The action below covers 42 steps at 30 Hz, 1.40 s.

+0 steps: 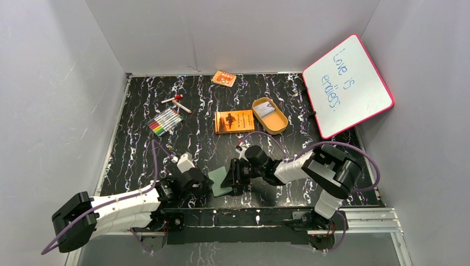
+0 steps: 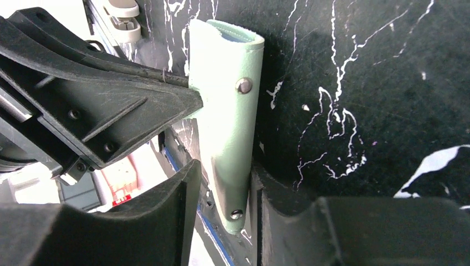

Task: Put the credit cards into the card holder
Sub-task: Pick up the card holder from the center of the board.

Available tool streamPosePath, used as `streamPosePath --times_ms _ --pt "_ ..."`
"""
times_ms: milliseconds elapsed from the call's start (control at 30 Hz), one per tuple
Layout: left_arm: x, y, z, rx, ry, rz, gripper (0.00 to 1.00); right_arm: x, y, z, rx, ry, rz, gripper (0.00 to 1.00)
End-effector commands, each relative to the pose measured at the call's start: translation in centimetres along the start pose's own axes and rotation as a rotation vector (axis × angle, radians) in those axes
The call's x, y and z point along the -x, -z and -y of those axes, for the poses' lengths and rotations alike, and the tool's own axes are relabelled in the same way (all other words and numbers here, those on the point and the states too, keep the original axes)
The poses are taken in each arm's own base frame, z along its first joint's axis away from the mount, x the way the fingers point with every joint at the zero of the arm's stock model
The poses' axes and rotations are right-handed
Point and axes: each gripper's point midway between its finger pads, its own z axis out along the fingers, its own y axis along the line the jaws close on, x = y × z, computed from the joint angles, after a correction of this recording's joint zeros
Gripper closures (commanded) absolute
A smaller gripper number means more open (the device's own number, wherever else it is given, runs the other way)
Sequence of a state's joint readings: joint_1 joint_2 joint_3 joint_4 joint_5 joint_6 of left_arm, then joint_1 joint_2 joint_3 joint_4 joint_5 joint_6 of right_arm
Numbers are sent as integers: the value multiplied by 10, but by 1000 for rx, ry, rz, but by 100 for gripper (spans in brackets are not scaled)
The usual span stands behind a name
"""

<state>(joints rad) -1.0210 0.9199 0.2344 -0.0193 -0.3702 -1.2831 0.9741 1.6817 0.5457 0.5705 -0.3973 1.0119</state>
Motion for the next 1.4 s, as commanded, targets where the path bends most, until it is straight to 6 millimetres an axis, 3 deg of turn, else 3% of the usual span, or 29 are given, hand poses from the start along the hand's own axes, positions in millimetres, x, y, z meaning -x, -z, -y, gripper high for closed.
streamPosePath --times_ms 0,167,333,767,1367 --pt "-16 0 -75 227 -98 -40 100 5 -4 -12 61 10 5 58" --pt "-16 1 -77 229 -92 -40 100 4 -6 -17 92 3 -1 67" --pt "-16 1 -80 237 -83 -36 100 3 -4 -20 106 -9 -6 55" --pt "-13 4 -87 260 -43 -13 100 -11 8 -13 131 -155 12 50" --pt "-16 2 -85 250 -46 -23 100 0 -8 -18 156 -154 29 63"
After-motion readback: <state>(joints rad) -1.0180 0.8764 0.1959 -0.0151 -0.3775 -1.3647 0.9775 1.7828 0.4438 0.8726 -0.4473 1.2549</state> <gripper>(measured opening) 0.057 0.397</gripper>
